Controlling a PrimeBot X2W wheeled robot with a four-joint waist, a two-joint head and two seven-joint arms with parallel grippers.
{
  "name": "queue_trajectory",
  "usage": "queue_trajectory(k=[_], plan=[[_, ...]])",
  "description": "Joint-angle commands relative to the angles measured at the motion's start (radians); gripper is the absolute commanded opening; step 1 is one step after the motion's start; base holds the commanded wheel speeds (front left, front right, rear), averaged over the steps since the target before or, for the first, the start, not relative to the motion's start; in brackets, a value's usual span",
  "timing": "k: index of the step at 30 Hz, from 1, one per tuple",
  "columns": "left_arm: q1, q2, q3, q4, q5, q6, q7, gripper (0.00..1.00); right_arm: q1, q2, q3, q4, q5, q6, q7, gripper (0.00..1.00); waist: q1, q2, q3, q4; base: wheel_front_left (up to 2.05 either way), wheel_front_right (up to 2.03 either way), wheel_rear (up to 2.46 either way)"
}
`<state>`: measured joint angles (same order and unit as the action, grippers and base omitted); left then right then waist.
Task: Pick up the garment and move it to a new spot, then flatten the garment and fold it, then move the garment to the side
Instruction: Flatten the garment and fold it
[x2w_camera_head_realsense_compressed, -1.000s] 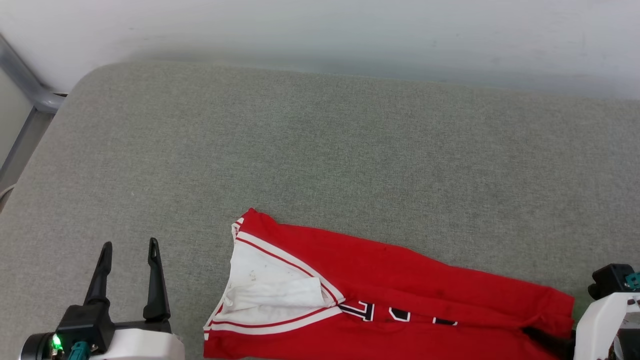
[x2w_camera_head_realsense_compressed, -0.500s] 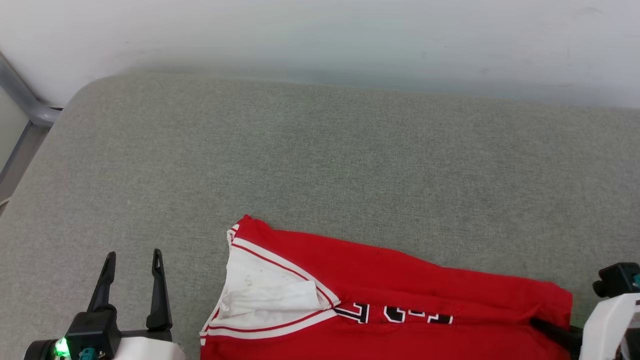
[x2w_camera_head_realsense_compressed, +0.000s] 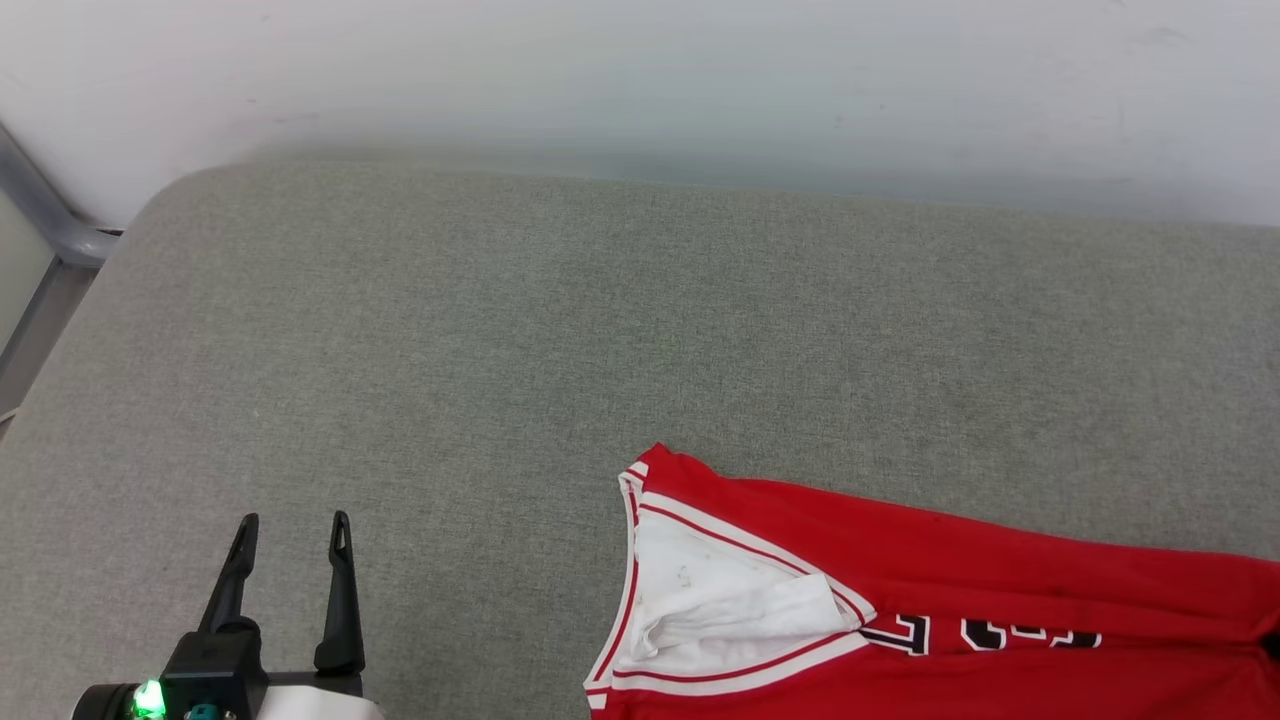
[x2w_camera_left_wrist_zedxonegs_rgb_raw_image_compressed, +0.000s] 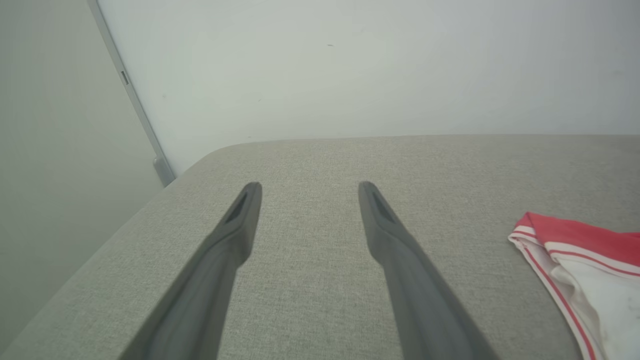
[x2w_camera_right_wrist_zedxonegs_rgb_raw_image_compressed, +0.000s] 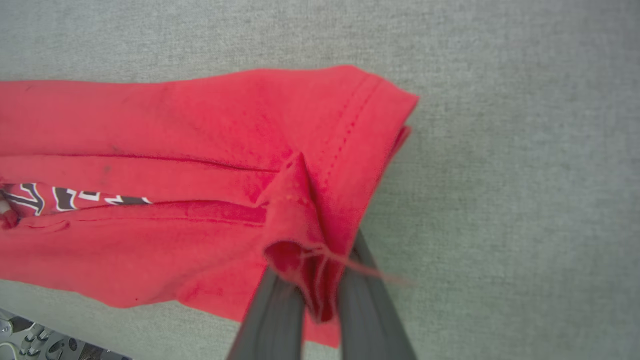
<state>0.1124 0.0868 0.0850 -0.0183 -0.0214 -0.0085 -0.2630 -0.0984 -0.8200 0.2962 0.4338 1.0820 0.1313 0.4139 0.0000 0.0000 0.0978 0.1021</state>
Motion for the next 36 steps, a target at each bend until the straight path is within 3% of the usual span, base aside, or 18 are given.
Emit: queue_trajectory(k=[1, 6, 13, 22, 27, 36], plan=[[0.002, -0.001, -0.003, 0.002, 0.010, -0.002, -0.002, 1.00, 0.006, 0.005, -0.013, 0.020, 0.006, -0.001, 0.003, 0.00, 0.0000, 0.0000, -0.001, 0.001, 0.00, 0.00, 0.00], [0.013, -0.003, -0.003, 0.003, 0.015, 0.001, -0.002, 1.00, 0.021, 0.041, -0.031, -0.027, 0.053, -0.001, 0.031, 0.00, 0.0000, 0.0000, -0.011, -0.003, 0.00, 0.00, 0.00], [0.023, -0.005, -0.003, 0.007, 0.016, 0.006, -0.002, 1.00, 0.057, 0.066, -0.041, -0.239, 0.103, -0.001, 0.072, 0.00, 0.0000, 0.0000, -0.027, -0.010, 0.00, 0.00, 0.00], [-0.001, -0.009, -0.019, 0.011, 0.017, 0.004, -0.002, 1.00, 0.001, 0.145, 0.043, -0.457, 0.005, -0.001, 0.156, 0.00, 0.0000, 0.0000, -0.010, 0.008, 0.00, 0.00, 0.00], [-0.020, -0.010, -0.028, 0.013, 0.017, 0.004, -0.002, 1.00, -0.084, 0.222, 0.130, -0.485, -0.078, -0.001, 0.196, 0.00, 0.0000, 0.0000, 0.005, 0.029, 0.00, 0.00, 0.00], [-0.042, -0.015, -0.043, 0.018, 0.015, 0.002, -0.002, 1.00, -0.265, 0.330, 0.306, -0.397, -0.167, -0.001, 0.192, 0.00, 0.0000, 0.0000, 0.031, 0.072, 0.00, 0.00, 0.00]])
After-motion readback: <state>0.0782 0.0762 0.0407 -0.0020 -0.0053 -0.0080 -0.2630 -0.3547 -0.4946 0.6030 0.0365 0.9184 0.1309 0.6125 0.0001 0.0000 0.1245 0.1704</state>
